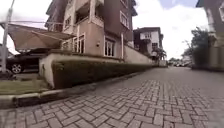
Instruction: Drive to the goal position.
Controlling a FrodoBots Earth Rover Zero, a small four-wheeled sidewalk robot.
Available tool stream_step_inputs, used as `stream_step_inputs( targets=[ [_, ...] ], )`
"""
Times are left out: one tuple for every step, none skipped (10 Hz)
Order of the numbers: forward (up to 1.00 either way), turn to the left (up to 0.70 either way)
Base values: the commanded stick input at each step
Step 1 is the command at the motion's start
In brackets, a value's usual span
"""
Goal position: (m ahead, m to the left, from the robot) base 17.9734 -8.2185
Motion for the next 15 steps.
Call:
stream_step_inputs(
  targets=[
    [0.7, -0.26],
    [0.7, -0.01],
    [0.7, 0.0],
    [0.7, 0.0],
    [0.7, 0.0],
    [0.7, 0.0],
    [0.7, 0.0],
    [0.7, 0.0],
    [0.7, 0.0],
    [0.7, 0.0],
    [0.7, 0.0],
    [0.7, 0.0],
    [0.7, 0.0],
    [0.7, 0.0],
    [0.7, 0.0]
  ],
)
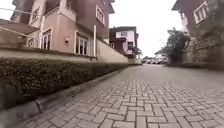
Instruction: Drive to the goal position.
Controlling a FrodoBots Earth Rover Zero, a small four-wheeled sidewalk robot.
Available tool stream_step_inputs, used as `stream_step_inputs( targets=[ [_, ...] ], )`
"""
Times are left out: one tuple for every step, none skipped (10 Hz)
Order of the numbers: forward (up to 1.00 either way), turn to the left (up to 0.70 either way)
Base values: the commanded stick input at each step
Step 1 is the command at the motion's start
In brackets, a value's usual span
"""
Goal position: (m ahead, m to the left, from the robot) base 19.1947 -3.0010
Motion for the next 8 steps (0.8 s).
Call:
stream_step_inputs(
  targets=[
    [0.7, 0.0],
    [0.7, 0.0],
    [0.7, -0.14],
    [0.7, -0.35],
    [0.7, -0.35],
    [0.7, -0.35],
    [0.7, -0.35],
    [0.7, -0.35]
  ],
)
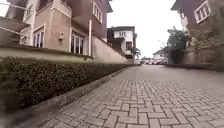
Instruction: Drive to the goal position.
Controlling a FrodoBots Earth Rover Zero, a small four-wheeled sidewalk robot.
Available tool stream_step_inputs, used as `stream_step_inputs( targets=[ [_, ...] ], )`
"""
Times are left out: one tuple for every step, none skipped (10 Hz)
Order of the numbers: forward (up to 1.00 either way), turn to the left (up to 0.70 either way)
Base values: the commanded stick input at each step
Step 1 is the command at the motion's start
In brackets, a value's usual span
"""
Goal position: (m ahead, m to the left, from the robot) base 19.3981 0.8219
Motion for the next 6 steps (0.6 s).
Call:
stream_step_inputs(
  targets=[
    [0.7, -0.35],
    [0.7, -0.35],
    [0.7, -0.35],
    [0.7, -0.35],
    [0.7, -0.35],
    [0.7, -0.35]
  ],
)
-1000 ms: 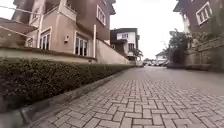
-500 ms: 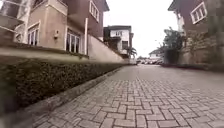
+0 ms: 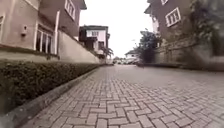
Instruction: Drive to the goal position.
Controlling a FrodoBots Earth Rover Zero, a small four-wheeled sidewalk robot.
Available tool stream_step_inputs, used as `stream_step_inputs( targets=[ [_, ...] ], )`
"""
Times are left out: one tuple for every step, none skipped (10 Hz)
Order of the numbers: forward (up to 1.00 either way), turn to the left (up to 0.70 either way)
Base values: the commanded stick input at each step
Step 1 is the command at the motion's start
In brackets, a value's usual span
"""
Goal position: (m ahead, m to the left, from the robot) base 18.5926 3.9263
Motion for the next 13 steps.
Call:
stream_step_inputs(
  targets=[
    [0.7, -0.35],
    [0.7, -0.35],
    [0.7, 0.0],
    [0.7, 0.0],
    [0.7, 0.0],
    [0.7, 0.0],
    [0.7, 0.0],
    [0.7, 0.0],
    [0.7, 0.0],
    [0.7, 0.0],
    [0.7, 0.0],
    [0.7, 0.0],
    [0.7, 0.0]
  ],
)
